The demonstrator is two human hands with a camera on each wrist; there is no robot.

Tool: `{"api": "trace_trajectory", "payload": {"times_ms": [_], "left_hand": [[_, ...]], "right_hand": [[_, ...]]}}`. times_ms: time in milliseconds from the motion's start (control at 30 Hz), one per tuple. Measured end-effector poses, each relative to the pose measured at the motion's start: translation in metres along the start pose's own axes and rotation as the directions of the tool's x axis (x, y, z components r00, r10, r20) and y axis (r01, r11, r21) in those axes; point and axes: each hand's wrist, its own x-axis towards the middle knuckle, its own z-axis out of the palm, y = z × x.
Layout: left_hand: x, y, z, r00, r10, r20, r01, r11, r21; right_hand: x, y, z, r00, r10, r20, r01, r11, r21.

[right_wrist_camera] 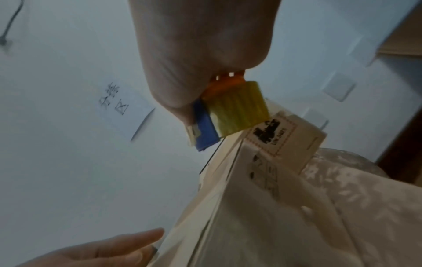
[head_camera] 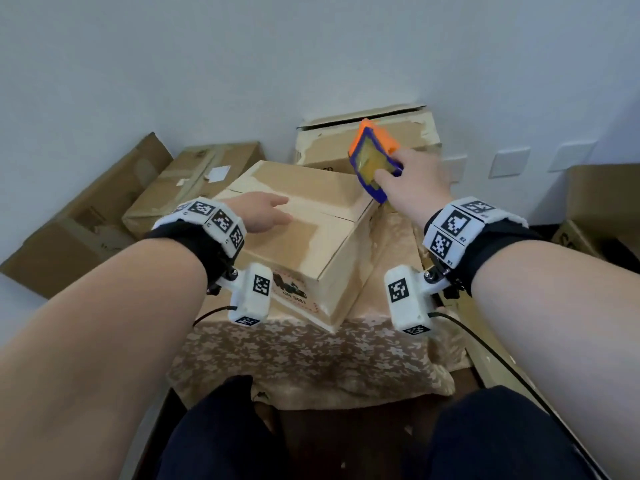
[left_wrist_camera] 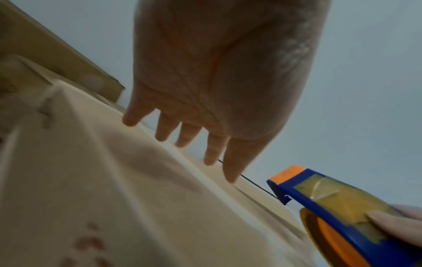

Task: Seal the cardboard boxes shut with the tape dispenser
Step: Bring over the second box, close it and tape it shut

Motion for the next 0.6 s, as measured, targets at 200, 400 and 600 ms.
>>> {"api": "trace_trajectory", "payload": {"times_ms": [200, 400, 600], "left_hand": [[0.016, -0.053, 0.005, 0.978, -0.205, -0.046, 0.204, 0.979, -0.031], [0.030, -0.095, 0.011, 0.958, -0.282, -0.057, 0.277, 0.957, -0.087], [0.032, -0.111, 0.014, 0.962, -0.269, -0.046, 0.263, 0.958, -0.113]], "right_hand": [[0.020, -0.020, 0.035, 0.988, -0.054, 0.144, 0.082, 0.977, -0.196], [0.036, -0.026, 0.057, 0.980, -0.129, 0.151, 0.174, 0.924, -0.340], [0.015, -0.049, 0.039, 0.990, -0.126, -0.068, 0.097, 0.940, -0.327]]}}
